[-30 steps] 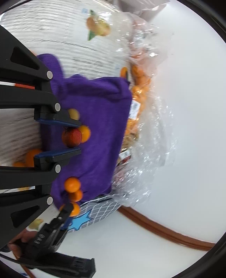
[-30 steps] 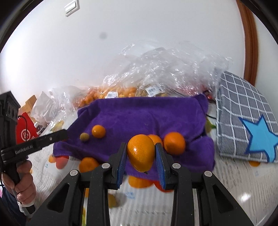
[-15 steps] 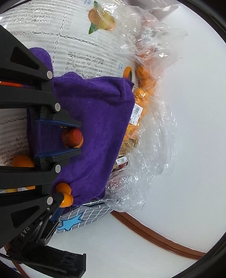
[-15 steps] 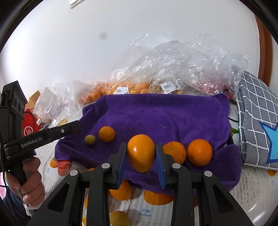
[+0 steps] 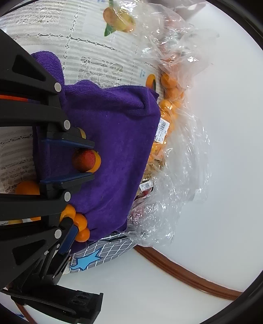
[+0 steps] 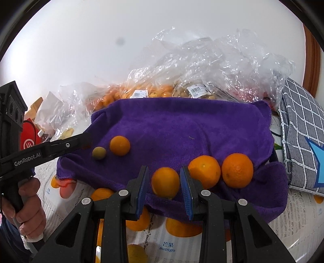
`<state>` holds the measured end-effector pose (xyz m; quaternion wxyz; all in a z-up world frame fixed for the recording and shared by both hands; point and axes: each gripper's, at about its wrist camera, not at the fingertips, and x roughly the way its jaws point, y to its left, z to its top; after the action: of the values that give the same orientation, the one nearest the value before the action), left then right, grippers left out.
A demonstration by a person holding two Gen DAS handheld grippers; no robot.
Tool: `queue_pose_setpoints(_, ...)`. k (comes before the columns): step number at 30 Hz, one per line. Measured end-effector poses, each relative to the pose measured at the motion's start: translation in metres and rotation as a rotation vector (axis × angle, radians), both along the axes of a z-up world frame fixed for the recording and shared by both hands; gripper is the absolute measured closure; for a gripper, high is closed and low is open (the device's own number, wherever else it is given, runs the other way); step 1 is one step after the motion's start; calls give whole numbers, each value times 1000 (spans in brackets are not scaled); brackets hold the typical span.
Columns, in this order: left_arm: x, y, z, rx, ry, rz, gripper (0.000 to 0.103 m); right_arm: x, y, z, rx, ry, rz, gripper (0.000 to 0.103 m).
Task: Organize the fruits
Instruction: 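Lift both held oranges up over the purple towel, then open the right tool onto the towel while the left tool releases its small orange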
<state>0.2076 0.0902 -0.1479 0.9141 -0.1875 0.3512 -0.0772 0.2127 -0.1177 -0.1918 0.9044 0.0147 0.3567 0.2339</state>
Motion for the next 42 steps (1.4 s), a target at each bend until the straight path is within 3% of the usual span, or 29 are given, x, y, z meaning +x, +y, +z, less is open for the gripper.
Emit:
queue_pose_setpoints(13,1,-15,-7,30,-6,-52,80,-14,-23,14,5,-63,-61,67)
queue_pose_setpoints(30,7,-12,-18,17,38,-34,80,-10,-39,18,15,-62,-127,64)
queue_pose_setpoints(36,8,-11,-19,14,46,-33,75,-7,-38,15,0,-50,-136,61)
queue_pose_setpoints(42,6,-13,-16,31,28,-36,62,-7,-36,14,-19,-53,-138,58)
